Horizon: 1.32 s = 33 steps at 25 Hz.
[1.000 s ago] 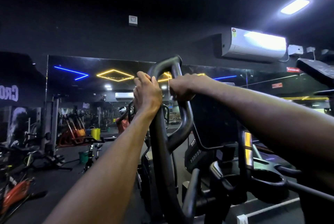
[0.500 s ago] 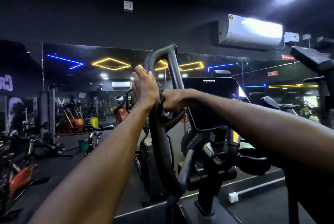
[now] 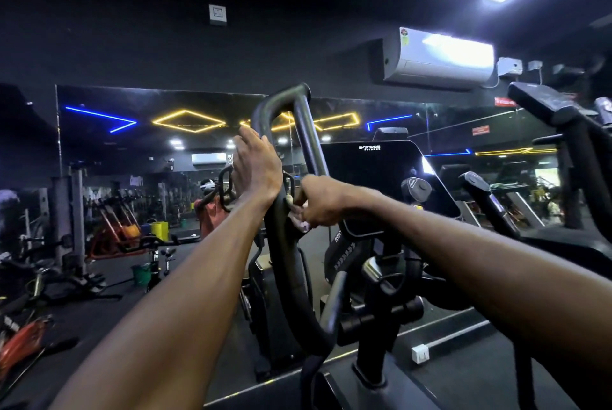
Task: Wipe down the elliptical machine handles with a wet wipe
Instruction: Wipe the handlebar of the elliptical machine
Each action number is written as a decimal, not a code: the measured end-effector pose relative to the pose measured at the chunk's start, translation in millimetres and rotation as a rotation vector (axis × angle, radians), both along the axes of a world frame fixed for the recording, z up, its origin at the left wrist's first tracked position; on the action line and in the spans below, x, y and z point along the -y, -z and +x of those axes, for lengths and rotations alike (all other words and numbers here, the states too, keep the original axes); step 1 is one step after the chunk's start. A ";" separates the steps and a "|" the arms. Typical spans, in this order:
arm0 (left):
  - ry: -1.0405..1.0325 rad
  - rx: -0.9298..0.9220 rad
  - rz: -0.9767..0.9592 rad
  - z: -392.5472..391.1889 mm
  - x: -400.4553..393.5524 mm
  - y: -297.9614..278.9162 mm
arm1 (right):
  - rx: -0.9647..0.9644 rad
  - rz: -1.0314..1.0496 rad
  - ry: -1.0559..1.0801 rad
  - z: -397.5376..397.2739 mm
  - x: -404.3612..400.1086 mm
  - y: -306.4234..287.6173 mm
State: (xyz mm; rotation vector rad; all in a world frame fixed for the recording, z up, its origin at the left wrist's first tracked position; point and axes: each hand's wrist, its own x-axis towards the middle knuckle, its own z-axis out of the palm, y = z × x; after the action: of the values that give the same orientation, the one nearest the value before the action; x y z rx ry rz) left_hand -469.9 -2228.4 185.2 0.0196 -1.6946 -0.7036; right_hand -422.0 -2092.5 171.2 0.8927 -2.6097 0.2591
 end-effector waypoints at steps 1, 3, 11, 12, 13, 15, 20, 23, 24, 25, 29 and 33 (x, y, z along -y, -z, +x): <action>-0.002 0.006 -0.006 -0.1 -0.6 -0.3 | -0.022 -0.005 0.012 -3.1 -6.5 -2.3; -0.028 0.019 -0.018 0.1 -0.8 -0.8 | -0.093 -0.021 0.008 -9.2 -14.2 -4.3; -0.141 0.107 -0.070 6.5 -16.8 -6.2 | -0.349 -0.298 -0.118 -41.5 -57.1 -12.1; -0.151 0.138 -0.076 5.9 -18.0 -7.5 | -0.382 -0.432 -0.101 -50.4 -60.6 -12.6; -0.159 0.168 -0.073 5.2 -20.3 -9.5 | -0.339 -0.560 -0.078 -59.2 -62.0 -11.6; -0.194 0.209 -0.080 4.5 -26.8 -14.8 | -0.048 -0.704 -0.105 -79.0 -58.0 -6.0; -0.265 0.233 -0.142 -9.0 -31.1 -35.7 | 0.210 -0.931 -0.218 -125.3 -42.3 -34.1; -0.299 0.234 -0.164 -17.3 -34.5 -41.9 | 0.153 -0.926 -0.161 -138.4 -29.0 -58.0; -0.311 0.234 -0.171 -19.1 -35.0 -45.3 | 0.147 -0.881 -0.141 -141.6 -27.0 -62.1; -0.320 0.238 -0.178 -21.6 -34.3 -49.0 | 0.154 -0.861 -0.143 -147.3 -25.4 -65.7; -0.340 0.265 -0.245 -35.6 -29.8 -63.5 | 0.178 -1.080 -0.214 -164.3 -21.7 -97.2; -0.384 0.218 -0.288 -47.8 -22.2 -68.2 | 0.211 -1.349 -0.304 -178.1 5.6 -138.0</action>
State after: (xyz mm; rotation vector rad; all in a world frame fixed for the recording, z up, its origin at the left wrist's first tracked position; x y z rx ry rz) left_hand -517.7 -2206.2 253.5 0.2197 -1.9163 -0.1720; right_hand -600.1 -2098.1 309.2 0.6815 -1.7154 1.9253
